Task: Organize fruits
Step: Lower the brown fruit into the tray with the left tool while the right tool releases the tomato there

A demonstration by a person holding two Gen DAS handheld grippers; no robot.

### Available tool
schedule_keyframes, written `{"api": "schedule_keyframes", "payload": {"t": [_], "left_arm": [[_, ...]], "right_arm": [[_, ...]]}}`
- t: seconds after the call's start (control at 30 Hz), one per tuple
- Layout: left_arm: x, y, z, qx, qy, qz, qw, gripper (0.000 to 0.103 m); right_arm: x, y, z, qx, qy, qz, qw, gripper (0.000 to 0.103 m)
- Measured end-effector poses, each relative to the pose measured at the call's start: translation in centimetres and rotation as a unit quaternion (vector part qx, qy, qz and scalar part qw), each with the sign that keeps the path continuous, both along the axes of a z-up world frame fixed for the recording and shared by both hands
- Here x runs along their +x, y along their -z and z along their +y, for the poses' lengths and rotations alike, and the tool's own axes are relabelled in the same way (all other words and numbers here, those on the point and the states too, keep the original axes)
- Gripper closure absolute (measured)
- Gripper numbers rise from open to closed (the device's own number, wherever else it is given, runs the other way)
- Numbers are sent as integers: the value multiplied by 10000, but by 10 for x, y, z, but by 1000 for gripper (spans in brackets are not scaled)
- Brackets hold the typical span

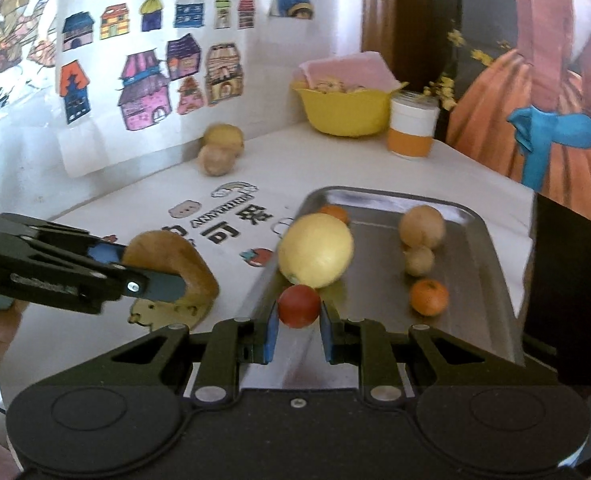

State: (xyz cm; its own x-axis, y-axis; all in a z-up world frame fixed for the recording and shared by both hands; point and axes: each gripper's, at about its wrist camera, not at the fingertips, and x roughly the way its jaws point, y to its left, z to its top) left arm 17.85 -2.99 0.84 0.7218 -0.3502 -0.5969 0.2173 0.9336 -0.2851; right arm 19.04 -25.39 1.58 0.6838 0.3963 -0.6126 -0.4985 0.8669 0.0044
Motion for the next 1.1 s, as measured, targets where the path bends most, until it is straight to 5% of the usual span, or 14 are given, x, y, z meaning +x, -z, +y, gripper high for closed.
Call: {"api": "schedule_keyframes", "payload": {"t": [0.6, 1.1], "left_arm": [[15, -8, -65, -102, 534, -44, 9985, 45], [30, -9, -84, 22, 524, -98, 9986, 50]], "right_arm": [[2, 25, -36, 185, 489, 128, 9985, 79], [-1, 32, -47, 300, 693, -62, 9971, 69]]}}
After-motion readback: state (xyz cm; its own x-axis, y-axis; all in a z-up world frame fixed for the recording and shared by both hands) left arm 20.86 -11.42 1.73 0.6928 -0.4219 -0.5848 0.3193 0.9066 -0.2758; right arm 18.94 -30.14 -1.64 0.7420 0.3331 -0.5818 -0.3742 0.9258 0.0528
